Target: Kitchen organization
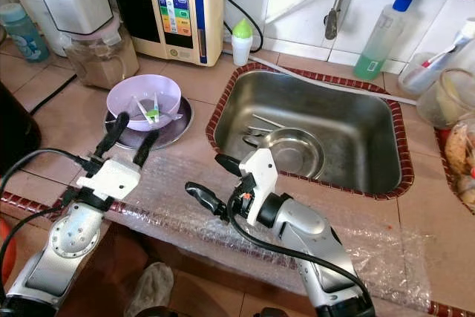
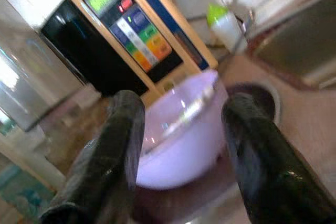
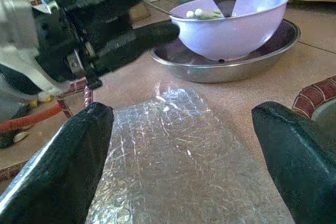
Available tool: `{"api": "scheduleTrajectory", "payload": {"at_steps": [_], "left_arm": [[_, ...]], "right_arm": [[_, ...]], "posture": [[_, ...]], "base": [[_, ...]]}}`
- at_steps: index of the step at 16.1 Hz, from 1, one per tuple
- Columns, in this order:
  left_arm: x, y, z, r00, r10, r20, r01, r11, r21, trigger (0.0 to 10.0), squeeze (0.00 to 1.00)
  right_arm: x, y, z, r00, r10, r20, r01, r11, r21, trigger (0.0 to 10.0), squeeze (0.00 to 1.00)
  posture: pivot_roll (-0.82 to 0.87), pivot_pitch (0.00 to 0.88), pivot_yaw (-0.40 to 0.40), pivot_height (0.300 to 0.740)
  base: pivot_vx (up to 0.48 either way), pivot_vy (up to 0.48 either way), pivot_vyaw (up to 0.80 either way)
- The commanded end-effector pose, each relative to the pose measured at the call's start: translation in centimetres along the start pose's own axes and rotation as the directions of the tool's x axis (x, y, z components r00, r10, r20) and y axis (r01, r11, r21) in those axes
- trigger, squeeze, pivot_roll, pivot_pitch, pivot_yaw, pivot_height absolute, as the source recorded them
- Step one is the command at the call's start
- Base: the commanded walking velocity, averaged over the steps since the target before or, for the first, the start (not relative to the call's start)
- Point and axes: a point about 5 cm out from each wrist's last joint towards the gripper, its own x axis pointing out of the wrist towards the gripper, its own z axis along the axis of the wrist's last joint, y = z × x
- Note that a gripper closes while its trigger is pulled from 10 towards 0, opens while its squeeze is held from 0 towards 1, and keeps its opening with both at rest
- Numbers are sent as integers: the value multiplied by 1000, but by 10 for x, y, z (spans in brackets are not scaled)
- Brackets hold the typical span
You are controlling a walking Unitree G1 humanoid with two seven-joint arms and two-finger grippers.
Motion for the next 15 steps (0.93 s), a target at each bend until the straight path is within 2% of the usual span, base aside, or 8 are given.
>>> {"api": "scheduleTrajectory", "payload": {"at_steps": [1,2,3,4,8,10,11,15], "left_arm": [[5,-2,-1,999,-30,12,30,999,31,10000,1000],[8,-4,-1,999,-45,14,44,998,40,10000,1000],[12,-6,-3,998,-60,13,59,997,50,10000,745],[17,-7,-3,998,-65,23,64,996,62,10000,0],[30,-4,-3,997,-67,43,64,995,73,10000,0],[33,-6,-6,995,-89,49,84,990,110,5961,0],[37,-5,-8,996,-82,45,76,990,115,1059,0],[43,-2,-11,997,-67,42,62,992,109,0,0]], "right_arm": [[-2,1,1,1000,-5,3,5,1000,-5,10000,0],[-3,1,1,1000,-6,2,6,1000,-5,10000,0],[-3,1,1,1000,-7,0,7,1000,-6,10000,0],[-3,1,2,1000,-8,0,8,1000,-7,10000,0],[-4,1,2,1000,-14,1,14,1000,-8,10000,0],[-4,1,2,1000,-18,3,18,1000,-7,10000,0],[-5,1,2,1000,-20,3,20,1000,-7,10000,0],[-5,1,2,1000,-22,4,22,1000,-9,10000,0]], "posture": [[-56,57,10,740],[-63,58,10,740],[-67,62,9,740],[-67,62,9,740],[-81,63,18,740],[-81,63,18,740],[-81,63,18,740],[-85,63,22,740]], "base": [[0,0,0],[0,0,0],[0,0,0],[0,0,0],[0,0,0],[0,0,0],[0,0,0],[0,0,0]]}}
